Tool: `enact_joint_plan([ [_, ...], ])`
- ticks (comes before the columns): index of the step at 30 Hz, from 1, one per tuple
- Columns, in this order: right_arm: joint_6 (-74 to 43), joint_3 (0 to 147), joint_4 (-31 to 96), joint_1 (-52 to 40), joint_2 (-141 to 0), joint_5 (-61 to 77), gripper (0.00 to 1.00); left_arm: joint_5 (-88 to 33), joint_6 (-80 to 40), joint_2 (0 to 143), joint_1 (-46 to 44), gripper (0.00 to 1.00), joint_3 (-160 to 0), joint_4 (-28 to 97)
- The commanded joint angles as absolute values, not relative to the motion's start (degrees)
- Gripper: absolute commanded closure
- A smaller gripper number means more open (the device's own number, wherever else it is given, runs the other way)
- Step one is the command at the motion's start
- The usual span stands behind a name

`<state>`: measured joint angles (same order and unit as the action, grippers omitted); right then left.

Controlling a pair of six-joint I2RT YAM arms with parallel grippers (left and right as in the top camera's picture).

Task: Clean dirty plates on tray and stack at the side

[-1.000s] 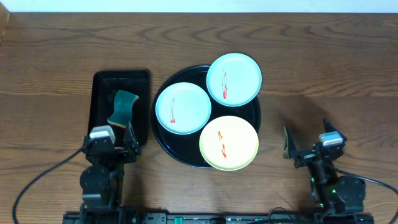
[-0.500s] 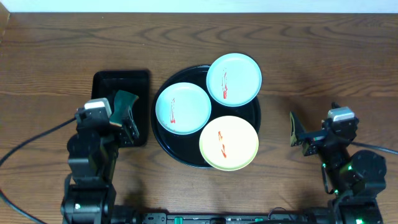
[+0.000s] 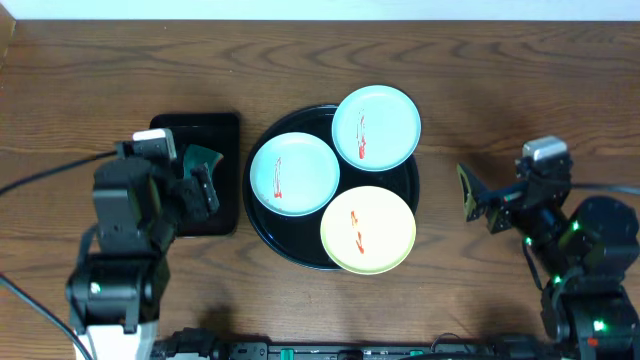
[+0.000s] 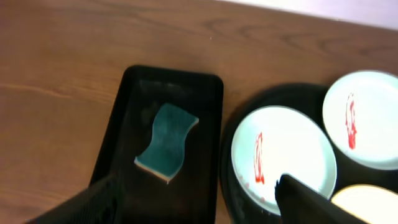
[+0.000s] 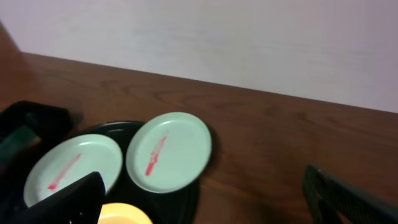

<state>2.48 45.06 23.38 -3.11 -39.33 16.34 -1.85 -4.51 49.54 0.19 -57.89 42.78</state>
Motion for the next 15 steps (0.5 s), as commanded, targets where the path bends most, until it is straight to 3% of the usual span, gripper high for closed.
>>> enact_joint_plan([
  [1,0.49,48.49,23.79,-2.74,-42.72,21.26,0.01,-2.59,-4.23,54.17,-0.08,0.21,-64.95,47.55],
  [15,0.27,59.77,36.56,-11.18,-59.53,18.04,0.01,-2.59,-2.2,65.76,-0.08,0.21,-78.06,59.11],
])
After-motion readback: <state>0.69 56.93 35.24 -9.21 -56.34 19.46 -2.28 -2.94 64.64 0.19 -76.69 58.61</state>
